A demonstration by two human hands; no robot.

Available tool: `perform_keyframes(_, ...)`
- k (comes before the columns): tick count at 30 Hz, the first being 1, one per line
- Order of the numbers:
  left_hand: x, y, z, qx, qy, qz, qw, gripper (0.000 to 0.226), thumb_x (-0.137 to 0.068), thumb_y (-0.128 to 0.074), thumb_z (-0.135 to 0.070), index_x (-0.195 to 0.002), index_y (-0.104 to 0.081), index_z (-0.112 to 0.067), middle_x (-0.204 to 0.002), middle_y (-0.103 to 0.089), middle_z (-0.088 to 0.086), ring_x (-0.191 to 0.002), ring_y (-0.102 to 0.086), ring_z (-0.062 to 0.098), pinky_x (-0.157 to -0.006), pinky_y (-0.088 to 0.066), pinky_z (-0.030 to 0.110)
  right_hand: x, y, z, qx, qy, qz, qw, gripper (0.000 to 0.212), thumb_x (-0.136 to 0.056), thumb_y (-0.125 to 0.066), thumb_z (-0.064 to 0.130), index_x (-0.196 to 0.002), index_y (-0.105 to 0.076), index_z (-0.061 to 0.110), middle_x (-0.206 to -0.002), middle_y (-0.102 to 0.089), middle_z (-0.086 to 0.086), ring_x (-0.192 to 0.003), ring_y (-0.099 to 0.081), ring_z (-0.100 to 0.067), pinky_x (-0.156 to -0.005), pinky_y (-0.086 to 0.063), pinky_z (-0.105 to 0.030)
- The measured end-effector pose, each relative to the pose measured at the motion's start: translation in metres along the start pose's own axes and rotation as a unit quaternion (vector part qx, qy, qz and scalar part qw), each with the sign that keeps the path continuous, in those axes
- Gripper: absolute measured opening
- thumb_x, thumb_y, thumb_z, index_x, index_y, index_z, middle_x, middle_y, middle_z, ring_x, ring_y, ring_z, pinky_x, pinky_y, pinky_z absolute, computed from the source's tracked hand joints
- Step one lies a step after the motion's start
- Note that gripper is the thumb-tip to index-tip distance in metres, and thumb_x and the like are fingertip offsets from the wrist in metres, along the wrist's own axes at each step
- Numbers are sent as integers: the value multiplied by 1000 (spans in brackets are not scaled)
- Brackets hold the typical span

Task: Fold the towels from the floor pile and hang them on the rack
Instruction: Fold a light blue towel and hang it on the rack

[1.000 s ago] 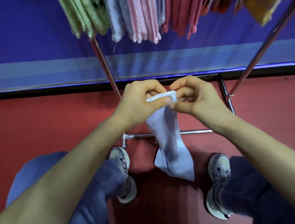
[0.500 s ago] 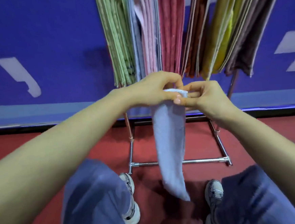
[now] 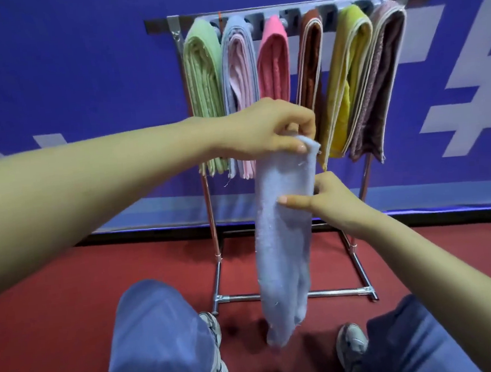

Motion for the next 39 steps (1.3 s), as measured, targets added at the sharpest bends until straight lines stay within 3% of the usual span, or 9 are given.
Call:
perform_keyframes(4,2,15,-1,-1,4,-71,997,17,-93,-65,-26,-102,-65,-13,-91,-63,-5,-83,-51,5,-74,-38,14,2,-3,-3,-6,-14,-39,999,52,-75,-78,44,-84,-68,-6,-89,-74,-20,-90,-73,-32,-82,-56,-57)
perform_keyframes(9,7,14,16,-11,48,-125,991,18,-92,-64,-30,-102,-66,-16,-92,-65,-2,-86,-55,12,-76,-41,23,1,-6,2,71,-15,-45,996,51,-89,-70,37,-63,-51,-2,-63,-53,-7,-62,-50,-16,-58,-38,-33)
perform_keyframes(15,13,-21,22,135,84,-211,964,17,-88,-70,-34,-102,-65,-24,-105,-65,-4,-103,-58,10,-94,-44,26,8,-1,24,186,61,-163,967,50,-95,-58,23,-52,-34,13,-49,-39,-3,-57,-40,-29,-54,-33,-41)
perform_keyframes(20,61,-108,18,312,279,-452,788,27,-87,-64,-36,-102,-55,-14,-94,-59,-1,-85,-54,7,-80,-43,18,8,13,17,208,45,-270,939,51,-90,-52,39,-49,-31,17,-49,-39,-7,-60,-47,-39,-53,-32,-40)
perform_keyframes(25,74,-230,-25,574,314,-69,753,47,-78,-76,-18,-120,-54,-15,-118,-64,2,-97,-57,6,-81,-46,11,-15,0,36,419,138,-247,863,32,-79,-53,42,-65,-37,18,-69,-60,-19,-72,-56,-44,-56,-28,-36)
perform_keyframes(29,53,-239,-10,489,349,-89,794,80,-70,-76,-44,-126,-58,10,-134,-60,25,-109,-66,18,-75,-40,6,-56,-25,42,380,85,-202,898,30,-76,-58,35,-65,-44,11,-61,-46,-6,-68,-49,-38,-52,-26,-33)
perform_keyframes(32,46,-241,16,421,341,-103,834,114,-59,-50,-84,-133,-56,2,-136,-59,18,-126,-56,26,-103,-43,26,-91,-40,20,227,16,-62,972,18,-72,-64,30,-80,-67,14,-60,-63,-3,-68,-62,-27,-59,-50,-33)
perform_keyframes(35,55,-257,58,464,395,-148,779,48,-84,-76,-38,-113,-63,-3,-112,-71,23,-99,-67,23,-86,-56,44,-110,-39,-27,133,-37,26,990,40,-79,-73,31,-118,-69,22,-95,-74,2,-89,-68,-15,-81,-55,-32)
perform_keyframes(39,69,-280,111,581,464,-179,644,14,-93,-68,-12,-107,-68,-7,-102,-74,21,-94,-72,33,-79,-57,51,-108,-13,-115,127,-68,-100,985,15,-88,-67,25,-99,-74,17,-92,-75,1,-88,-67,-12,-85,-51,-30)
Point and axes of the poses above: each hand's wrist, its own x-axis away from the middle knuckle, its own y-axis out of the back of the hand, z = x × y, the point moved 4 cm from there along -x, towards the middle knuckle
